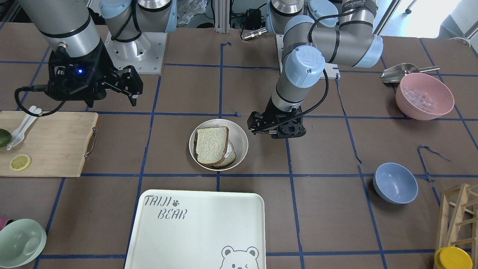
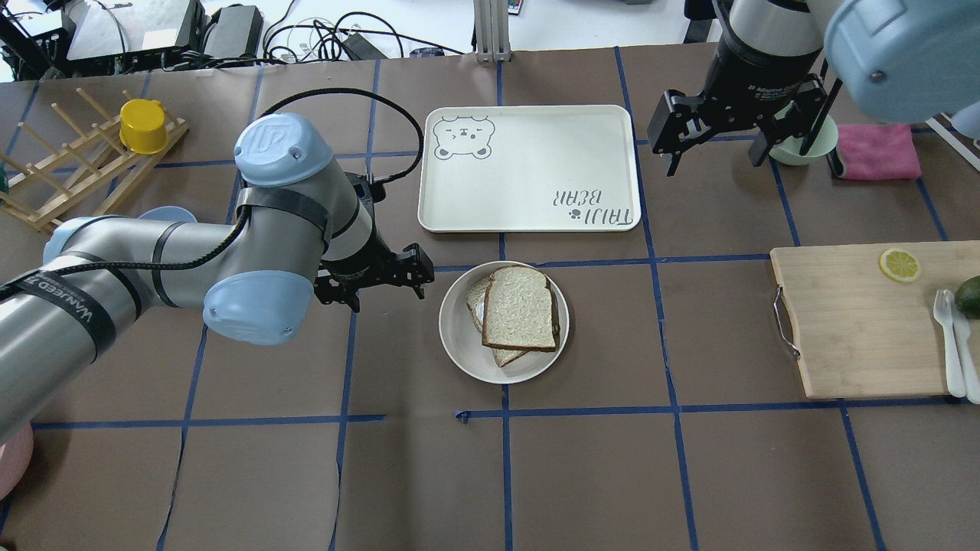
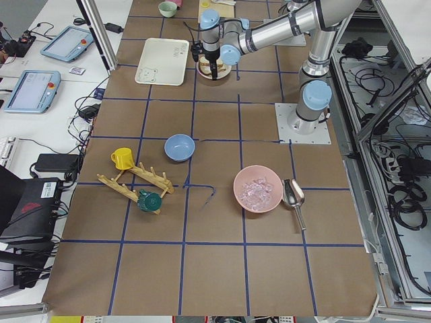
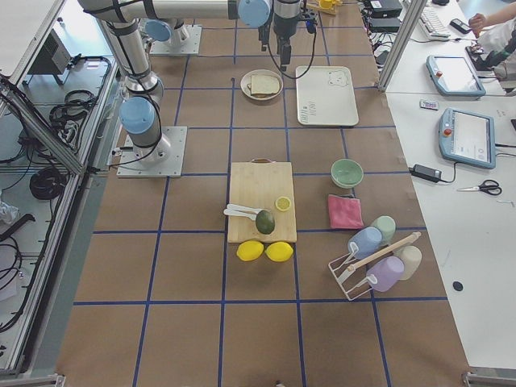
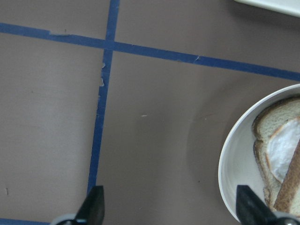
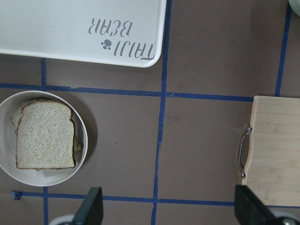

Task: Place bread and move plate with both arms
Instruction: 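Reach the left gripper to the plate rim while the right arm withdraws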

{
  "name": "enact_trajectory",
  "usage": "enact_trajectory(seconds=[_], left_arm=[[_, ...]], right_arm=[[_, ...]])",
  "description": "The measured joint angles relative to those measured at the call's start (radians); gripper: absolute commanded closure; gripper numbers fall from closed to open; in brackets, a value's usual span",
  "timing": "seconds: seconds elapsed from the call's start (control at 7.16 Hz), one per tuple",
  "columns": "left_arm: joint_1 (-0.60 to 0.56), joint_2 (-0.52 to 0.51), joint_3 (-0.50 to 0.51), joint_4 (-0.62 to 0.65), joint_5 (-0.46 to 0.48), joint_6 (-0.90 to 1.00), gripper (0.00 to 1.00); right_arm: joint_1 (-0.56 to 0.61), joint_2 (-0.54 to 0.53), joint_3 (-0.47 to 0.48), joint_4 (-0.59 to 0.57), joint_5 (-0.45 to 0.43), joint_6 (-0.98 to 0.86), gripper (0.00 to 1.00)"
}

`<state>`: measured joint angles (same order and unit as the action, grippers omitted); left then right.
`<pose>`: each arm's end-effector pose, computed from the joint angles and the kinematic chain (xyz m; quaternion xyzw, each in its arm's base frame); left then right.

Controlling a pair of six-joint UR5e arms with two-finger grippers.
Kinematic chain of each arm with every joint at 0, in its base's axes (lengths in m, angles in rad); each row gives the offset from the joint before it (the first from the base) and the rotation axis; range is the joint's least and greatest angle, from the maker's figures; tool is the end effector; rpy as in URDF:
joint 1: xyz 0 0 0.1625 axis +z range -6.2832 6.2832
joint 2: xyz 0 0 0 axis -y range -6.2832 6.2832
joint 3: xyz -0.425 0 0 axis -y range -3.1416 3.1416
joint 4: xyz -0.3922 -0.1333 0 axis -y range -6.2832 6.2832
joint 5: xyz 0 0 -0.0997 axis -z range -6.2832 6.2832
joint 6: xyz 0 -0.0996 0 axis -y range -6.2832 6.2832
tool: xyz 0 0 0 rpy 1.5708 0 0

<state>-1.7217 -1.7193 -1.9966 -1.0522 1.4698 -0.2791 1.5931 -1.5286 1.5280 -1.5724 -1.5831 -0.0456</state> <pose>-0.2148 -0.4591 0.2653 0.0654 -0.9962 -0.0379 0.0434 0.1434 -0.5070 0.4880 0.0339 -0.9994 0.0010 0.0062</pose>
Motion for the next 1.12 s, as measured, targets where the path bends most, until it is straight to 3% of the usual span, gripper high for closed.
enact_trajectory(seconds=[0.42, 0.7, 0.84, 0.98, 1.12], left_arm=[[-0.027, -0.067, -0.073, 0.175, -0.05, -0.006, 0.07], [-0.046, -0.115, -0.09, 0.22, -0.052, -0.006, 0.1], [-0.057, -0.131, -0.089, 0.231, -0.052, -0.003, 0.18], [-0.062, -0.142, -0.088, 0.24, -0.051, 0.005, 0.45], [-0.065, -0.15, -0.088, 0.245, -0.051, 0.012, 0.6]], right_arm=[[-0.002, -0.023, 0.004, -0.009, 0.001, 0.0, 0.0], [-0.002, -0.026, 0.004, -0.009, 0.002, -0.001, 0.0], [-0.002, -0.026, 0.004, -0.008, 0.002, -0.001, 0.0], [-0.002, -0.026, 0.004, -0.008, 0.002, -0.001, 0.0], [-0.003, -0.026, 0.004, -0.008, 0.001, -0.001, 0.0]])
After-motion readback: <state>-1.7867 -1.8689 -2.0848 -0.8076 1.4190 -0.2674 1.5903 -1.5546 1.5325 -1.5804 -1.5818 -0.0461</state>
